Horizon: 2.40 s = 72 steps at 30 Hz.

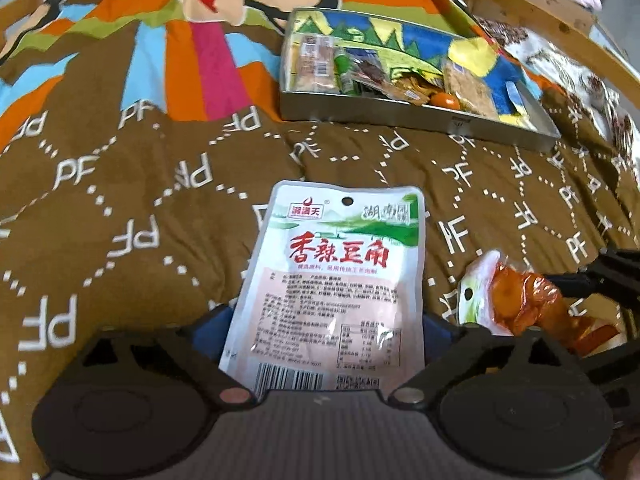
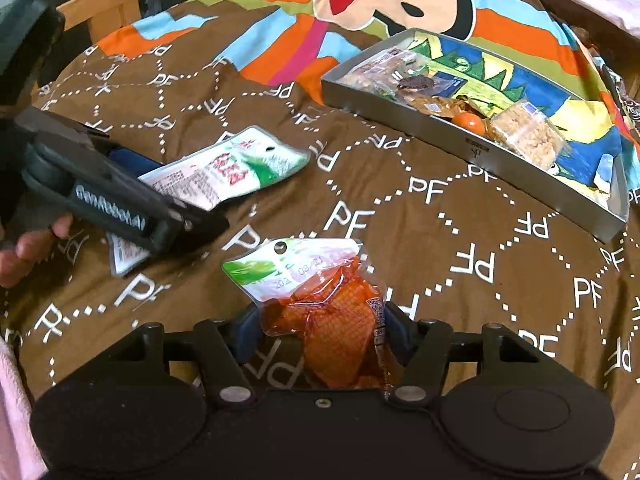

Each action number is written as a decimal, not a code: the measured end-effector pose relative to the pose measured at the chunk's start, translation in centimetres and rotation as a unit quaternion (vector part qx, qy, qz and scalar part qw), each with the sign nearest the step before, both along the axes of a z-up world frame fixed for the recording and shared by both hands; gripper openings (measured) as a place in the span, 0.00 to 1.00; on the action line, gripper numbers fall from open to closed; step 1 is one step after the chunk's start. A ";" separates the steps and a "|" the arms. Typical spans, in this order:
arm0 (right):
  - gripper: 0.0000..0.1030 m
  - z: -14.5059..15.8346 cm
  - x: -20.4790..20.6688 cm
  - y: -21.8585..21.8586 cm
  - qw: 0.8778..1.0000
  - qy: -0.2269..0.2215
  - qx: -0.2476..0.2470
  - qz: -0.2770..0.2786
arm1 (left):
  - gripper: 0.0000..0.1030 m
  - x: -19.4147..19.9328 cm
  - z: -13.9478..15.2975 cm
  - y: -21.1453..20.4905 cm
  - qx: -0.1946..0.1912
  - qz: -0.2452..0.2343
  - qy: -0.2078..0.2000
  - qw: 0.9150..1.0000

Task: Organize snacks
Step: 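Lift the white and orange packets and carry both toward the tray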

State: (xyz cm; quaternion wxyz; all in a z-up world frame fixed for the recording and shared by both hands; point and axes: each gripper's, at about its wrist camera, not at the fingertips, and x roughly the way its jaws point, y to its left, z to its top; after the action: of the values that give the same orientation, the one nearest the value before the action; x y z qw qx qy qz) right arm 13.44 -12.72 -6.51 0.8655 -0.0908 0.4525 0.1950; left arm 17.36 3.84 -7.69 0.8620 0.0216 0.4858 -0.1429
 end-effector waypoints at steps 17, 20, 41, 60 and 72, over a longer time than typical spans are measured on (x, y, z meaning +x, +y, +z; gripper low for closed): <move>0.64 -1.0 0.5 0.4 0.999 -0.031 -0.008 -0.010 | 0.59 -1.6 1.5 0.3 -0.001 0.009 -0.034 0.999; 0.65 -1.1 0.5 0.4 0.999 -0.032 -0.008 -0.010 | 0.59 -2.0 1.5 -0.2 0.013 0.007 -0.038 0.999; 0.60 -1.0 0.7 0.5 0.999 -0.042 0.003 -0.019 | 0.89 -0.3 0.2 -0.2 0.057 0.011 -0.022 0.998; 0.58 1.2 0.2 -0.3 0.993 -0.108 0.015 -0.039 | 0.56 -1.0 2.9 3.1 -0.075 0.066 -0.030 0.995; 0.58 2.5 -0.1 -0.2 0.988 -0.145 0.036 -0.040 | 0.56 -1.9 4.7 2.8 -0.102 0.066 -0.076 0.990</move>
State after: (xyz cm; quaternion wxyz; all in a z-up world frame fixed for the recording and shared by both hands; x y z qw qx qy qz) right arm 13.30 -12.97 -4.05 0.9316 -0.0691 0.3183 0.1615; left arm 15.42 6.60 -2.94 0.9019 -0.0875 0.4019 -0.1318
